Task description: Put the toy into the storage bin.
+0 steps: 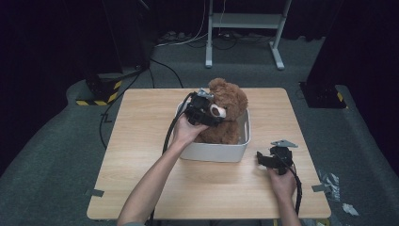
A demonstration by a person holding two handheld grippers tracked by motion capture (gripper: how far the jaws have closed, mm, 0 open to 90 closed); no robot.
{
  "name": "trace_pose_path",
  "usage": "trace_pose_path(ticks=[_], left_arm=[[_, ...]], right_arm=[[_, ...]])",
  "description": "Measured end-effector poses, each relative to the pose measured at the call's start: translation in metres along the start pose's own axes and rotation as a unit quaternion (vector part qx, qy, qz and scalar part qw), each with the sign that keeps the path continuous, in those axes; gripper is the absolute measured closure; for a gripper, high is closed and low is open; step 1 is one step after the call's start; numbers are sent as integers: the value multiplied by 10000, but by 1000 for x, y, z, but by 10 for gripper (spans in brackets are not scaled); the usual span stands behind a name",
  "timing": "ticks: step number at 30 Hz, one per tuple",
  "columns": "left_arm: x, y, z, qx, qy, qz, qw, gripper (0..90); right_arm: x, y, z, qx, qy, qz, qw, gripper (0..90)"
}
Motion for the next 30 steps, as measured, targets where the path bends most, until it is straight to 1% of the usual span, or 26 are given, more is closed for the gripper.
trace_pose_path(ticks=[1,2,5,8,9,10,11,12,13,18,20,23,25,26,30], left_arm=[[0,1,0,19,9,0,10000,201],[0,1,1,35,-38,3,10000,201],[1,4,0,49,21,-23,10000,196],[1,8,1,64,6,-51,10000,195],[1,9,2,71,49,-63,9999,194],[1,10,2,63,45,-74,9999,193],[1,12,3,49,24,-90,9999,192],[2,13,2,30,73,-139,9999,190],[2,14,3,22,53,-163,9998,190],[3,25,6,-43,126,-305,9994,205],[4,30,8,-166,150,-363,9991,219],[7,36,11,-224,205,-437,9986,225],[9,38,13,-266,222,-460,9983,228],[10,39,13,-273,215,-460,9983,229],[13,43,16,-322,247,-476,9980,227]], right_arm=[[0,0,0,0,-2,-1,10000,175],[0,0,0,0,0,-1,10000,175],[0,0,0,-1,-1,0,10000,175],[0,0,0,0,-1,-1,10000,175],[0,0,0,0,-2,-2,10000,175],[0,0,0,0,-1,-1,10000,175],[0,0,0,2,0,-3,10000,175],[0,0,0,0,0,0,10000,175],[0,0,0,1,1,0,10000,175],[0,0,0,1,0,-1,10000,175],[0,0,0,1,-2,0,10000,175],[0,0,0,2,-1,-3,10000,175],[0,0,0,2,33,9,10000,175],[0,0,0,-1,-5,-3,10000,175],[0,0,0,0,-1,-2,10000,175]])
Point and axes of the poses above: each handheld gripper's, and its own axes: y roughly backward along the jaws, x roughly out of its underside, z roughly to its left, the point moved 6 cm from there along -y, roughly forward along the jaws, and after that the axes turned 6 degrees about z, right-handed, at the moved point
